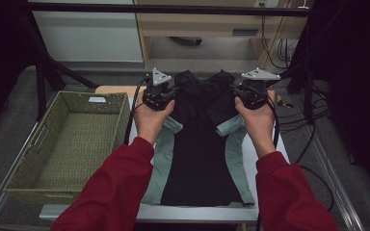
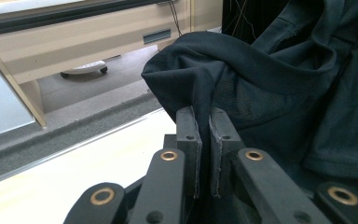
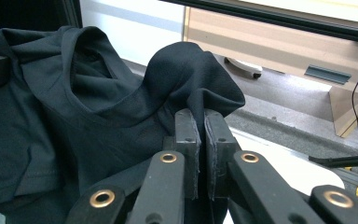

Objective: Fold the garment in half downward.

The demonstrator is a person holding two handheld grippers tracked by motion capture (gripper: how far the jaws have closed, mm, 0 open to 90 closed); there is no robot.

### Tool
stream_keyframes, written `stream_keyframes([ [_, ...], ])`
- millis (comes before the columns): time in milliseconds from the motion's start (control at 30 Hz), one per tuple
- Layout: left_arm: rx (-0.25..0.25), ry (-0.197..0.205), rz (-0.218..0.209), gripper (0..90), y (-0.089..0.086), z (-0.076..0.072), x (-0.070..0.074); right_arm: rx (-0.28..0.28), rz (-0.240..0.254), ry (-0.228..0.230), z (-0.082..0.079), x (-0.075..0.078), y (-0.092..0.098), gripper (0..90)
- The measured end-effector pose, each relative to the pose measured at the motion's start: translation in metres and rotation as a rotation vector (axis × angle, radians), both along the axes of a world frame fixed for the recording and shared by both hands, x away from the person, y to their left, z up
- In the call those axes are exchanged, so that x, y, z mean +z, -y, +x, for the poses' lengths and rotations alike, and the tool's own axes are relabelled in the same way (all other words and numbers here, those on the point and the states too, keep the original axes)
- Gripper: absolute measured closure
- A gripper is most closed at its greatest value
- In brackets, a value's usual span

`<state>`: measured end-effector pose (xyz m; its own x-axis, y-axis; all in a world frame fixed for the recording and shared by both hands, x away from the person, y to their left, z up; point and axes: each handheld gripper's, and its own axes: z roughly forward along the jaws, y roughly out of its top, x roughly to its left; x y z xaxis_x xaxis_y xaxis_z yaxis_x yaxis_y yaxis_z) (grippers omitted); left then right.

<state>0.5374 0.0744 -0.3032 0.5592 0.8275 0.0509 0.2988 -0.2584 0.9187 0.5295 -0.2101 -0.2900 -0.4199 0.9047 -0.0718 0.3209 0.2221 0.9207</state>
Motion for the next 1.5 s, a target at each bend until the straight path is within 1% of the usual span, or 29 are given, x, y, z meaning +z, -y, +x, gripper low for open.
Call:
stream_keyframes([
  [33,0.002,0.0,-0.002,84.8,0.0,0.0,-0.001,0.002,0.001,0.001,0.0,0.0,0.0,86.0],
  [67,0.003,0.001,0.005,84.8,-0.001,0.0,-0.002,0.003,0.001,0.001,0.0,-0.001,0.0,85.9],
  [133,0.006,0.0,-0.005,84.8,-0.001,0.0,-0.004,0.007,-0.004,-0.005,0.001,-0.003,-0.001,86.0],
  [200,0.004,-0.001,-0.001,84.8,-0.001,-0.001,-0.005,0.008,-0.002,-0.004,0.001,-0.004,-0.001,86.0],
  [300,0.004,0.0,-0.006,84.8,-0.002,-0.002,-0.005,0.009,0.0,-0.004,0.0,-0.005,-0.002,86.0],
  [333,0.001,-0.003,0.001,84.8,-0.003,-0.002,-0.005,0.008,0.001,-0.004,0.0,-0.005,-0.002,86.0],
  [400,0.002,-0.002,-0.005,84.8,-0.003,-0.003,-0.005,0.005,0.004,-0.005,0.001,-0.006,-0.002,85.9],
  [500,0.0,-0.006,-0.003,84.8,-0.004,-0.004,-0.005,0.003,0.014,-0.009,0.001,-0.007,-0.002,85.9],
  [667,0.0,-0.009,-0.001,84.7,-0.005,-0.003,-0.007,0.005,0.014,-0.011,0.003,-0.009,-0.003,85.9],
  [733,0.002,-0.011,-0.009,84.7,-0.006,-0.002,-0.007,0.002,0.023,-0.009,0.004,-0.009,-0.003,85.9],
  [767,0.0,-0.021,-0.036,84.7,-0.007,-0.001,-0.007,0.001,0.028,-0.009,0.004,-0.009,-0.004,86.0],
  [800,-0.002,-0.037,-0.067,84.7,-0.008,0.0,-0.006,0.001,0.023,-0.007,0.004,-0.008,-0.004,85.9],
  [833,0.003,-0.044,-0.085,84.7,-0.009,0.001,-0.005,-0.001,0.02,-0.005,0.005,-0.007,-0.005,85.9],
  [867,0.009,-0.039,-0.082,84.7,-0.009,0.001,-0.004,-0.002,0.019,0.0,0.005,-0.006,-0.005,85.9],
  [933,0.015,-0.017,-0.049,84.7,-0.009,0.001,-0.001,-0.006,0.018,0.006,0.006,-0.004,-0.006,85.9],
  [967,0.015,-0.017,-0.049,84.7,-0.009,0.001,-0.001,-0.006,0.019,0.009,0.006,-0.003,-0.006,86.0],
  [1000,0.013,-0.009,-0.038,84.7,-0.008,0.001,0.001,-0.01,0.02,0.01,0.007,-0.002,-0.005,85.9],
  [1200,0.015,0.003,-0.045,84.7,-0.007,0.003,0.006,-0.031,0.038,0.022,0.01,0.001,-0.001,86.0],
  [1267,0.014,0.006,-0.037,84.7,-0.007,0.003,0.007,-0.037,0.041,0.027,0.01,0.003,-0.001,85.9],
  [1467,0.018,0.008,-0.033,84.7,-0.007,0.004,0.004,-0.042,0.038,0.04,0.011,0.003,-0.003,85.9],
  [1500,0.019,0.012,-0.026,84.7,-0.007,0.004,0.003,-0.041,0.036,0.04,0.011,0.002,-0.004,85.9],
])
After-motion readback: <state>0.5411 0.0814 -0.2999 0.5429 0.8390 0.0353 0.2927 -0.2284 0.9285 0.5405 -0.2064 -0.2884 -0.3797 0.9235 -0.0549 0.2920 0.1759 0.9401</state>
